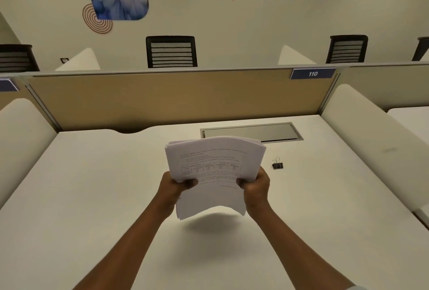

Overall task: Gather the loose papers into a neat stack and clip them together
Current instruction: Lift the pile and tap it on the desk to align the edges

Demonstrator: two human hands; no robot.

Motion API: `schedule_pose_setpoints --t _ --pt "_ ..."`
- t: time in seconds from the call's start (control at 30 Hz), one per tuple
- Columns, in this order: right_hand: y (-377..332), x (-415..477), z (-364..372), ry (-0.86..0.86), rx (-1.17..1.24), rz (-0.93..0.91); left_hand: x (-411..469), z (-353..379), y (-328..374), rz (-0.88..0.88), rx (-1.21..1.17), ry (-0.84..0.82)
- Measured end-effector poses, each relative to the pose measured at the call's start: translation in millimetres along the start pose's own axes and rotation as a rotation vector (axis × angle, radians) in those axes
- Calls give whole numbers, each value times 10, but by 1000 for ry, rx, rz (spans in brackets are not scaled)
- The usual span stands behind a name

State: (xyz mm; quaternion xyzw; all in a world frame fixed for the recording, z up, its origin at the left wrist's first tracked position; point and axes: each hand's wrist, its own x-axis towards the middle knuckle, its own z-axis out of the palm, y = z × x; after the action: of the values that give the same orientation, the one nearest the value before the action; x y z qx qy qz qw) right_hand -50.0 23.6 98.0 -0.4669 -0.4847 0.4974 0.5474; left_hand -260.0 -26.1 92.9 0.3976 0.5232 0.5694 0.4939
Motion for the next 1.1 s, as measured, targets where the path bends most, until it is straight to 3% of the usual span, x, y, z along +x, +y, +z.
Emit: schedule_pose_setpoints --t 0.2,0.43,0.7,1.1 --pt "18 373 -469 -58 -29 -34 205 483 -106 20 -31 16" --pt "327 515 -896 -166 76 141 312 726 -417 -77 64 67" --pt "340 626 -783 -183 105 260 371 752 -447 -92 51 103" --pt "378 616 -791 -175 23 154 251 785 -384 -29 72 176"
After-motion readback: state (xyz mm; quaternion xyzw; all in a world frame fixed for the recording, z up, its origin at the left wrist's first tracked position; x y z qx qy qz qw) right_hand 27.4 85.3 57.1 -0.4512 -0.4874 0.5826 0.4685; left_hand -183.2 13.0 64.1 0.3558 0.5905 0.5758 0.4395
